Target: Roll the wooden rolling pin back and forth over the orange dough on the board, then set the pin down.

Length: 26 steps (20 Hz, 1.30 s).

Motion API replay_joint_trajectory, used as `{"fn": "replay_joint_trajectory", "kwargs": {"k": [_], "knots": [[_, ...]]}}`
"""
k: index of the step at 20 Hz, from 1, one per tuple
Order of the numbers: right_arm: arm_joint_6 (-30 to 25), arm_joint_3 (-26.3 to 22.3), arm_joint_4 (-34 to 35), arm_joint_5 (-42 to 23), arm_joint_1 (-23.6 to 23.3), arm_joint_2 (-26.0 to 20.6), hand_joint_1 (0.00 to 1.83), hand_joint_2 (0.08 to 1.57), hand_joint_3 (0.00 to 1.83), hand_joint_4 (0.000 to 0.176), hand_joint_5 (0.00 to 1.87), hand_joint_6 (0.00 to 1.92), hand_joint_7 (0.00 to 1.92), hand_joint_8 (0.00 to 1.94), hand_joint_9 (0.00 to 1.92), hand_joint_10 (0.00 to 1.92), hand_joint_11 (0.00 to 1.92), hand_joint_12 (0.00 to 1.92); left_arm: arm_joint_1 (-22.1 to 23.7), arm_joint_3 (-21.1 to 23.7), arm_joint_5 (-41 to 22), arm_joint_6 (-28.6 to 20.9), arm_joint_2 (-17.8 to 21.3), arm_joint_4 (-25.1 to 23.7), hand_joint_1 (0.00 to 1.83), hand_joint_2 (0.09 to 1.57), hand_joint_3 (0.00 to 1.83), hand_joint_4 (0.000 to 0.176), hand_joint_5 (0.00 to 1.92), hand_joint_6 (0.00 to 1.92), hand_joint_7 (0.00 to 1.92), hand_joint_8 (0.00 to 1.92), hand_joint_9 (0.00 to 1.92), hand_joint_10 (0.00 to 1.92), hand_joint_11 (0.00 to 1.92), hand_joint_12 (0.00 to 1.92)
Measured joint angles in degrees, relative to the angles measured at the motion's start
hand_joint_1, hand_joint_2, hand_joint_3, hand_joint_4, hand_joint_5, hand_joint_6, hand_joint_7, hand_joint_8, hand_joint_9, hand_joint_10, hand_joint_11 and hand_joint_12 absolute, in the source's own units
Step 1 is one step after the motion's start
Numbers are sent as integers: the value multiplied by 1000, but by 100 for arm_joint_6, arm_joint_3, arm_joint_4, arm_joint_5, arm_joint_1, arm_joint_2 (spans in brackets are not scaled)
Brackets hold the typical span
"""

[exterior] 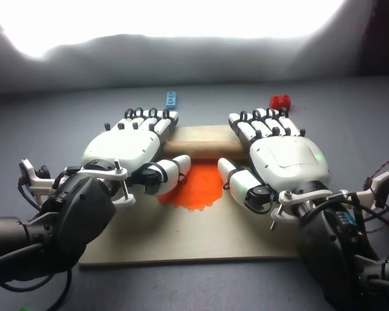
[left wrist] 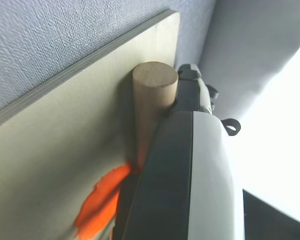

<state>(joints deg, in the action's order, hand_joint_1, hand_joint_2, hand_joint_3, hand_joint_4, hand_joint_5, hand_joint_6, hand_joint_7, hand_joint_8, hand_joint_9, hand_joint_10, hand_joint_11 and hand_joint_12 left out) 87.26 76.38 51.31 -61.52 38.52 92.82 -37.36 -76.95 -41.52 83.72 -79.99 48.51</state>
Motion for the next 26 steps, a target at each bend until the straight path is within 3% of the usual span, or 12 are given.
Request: {"fn": "replay_joint_trajectory", "kwargs": {"k": [6,7,13,20,26], "knots": [[17,-181,-74,-83,66,-72,0,1569,3,0,215,11,224,6,182,12,0,429,0,61,48,-114,59,-11,0,1545,1,0,6,2,39,15,8,3,0,0],[22,-234,-72,-90,66,-98,0,1570,2,0,258,18,263,9,216,15,0,540,0,83,50,-160,74,-11,0,1545,1,0,18,7,55,19,27,11,0,0],[33,-376,-116,-164,107,-155,0,1570,2,0,296,21,305,11,254,19,0,617,4,192,72,-435,160,-4,0,1546,1,0,52,9,99,9,60,12,0,0],[31,-452,-190,-208,151,-201,0,1570,1,0,403,22,449,13,435,38,0,1006,-13,468,57,-433,350,24,0,1551,2,0,131,12,185,6,138,16,9,7],[37,-514,-201,-245,151,-229,0,1568,0,0,399,7,456,3,467,27,0,1052,-68,629,-4,-382,455,-4,0,1552,1,0,149,10,207,5,162,15,18,19]]}}
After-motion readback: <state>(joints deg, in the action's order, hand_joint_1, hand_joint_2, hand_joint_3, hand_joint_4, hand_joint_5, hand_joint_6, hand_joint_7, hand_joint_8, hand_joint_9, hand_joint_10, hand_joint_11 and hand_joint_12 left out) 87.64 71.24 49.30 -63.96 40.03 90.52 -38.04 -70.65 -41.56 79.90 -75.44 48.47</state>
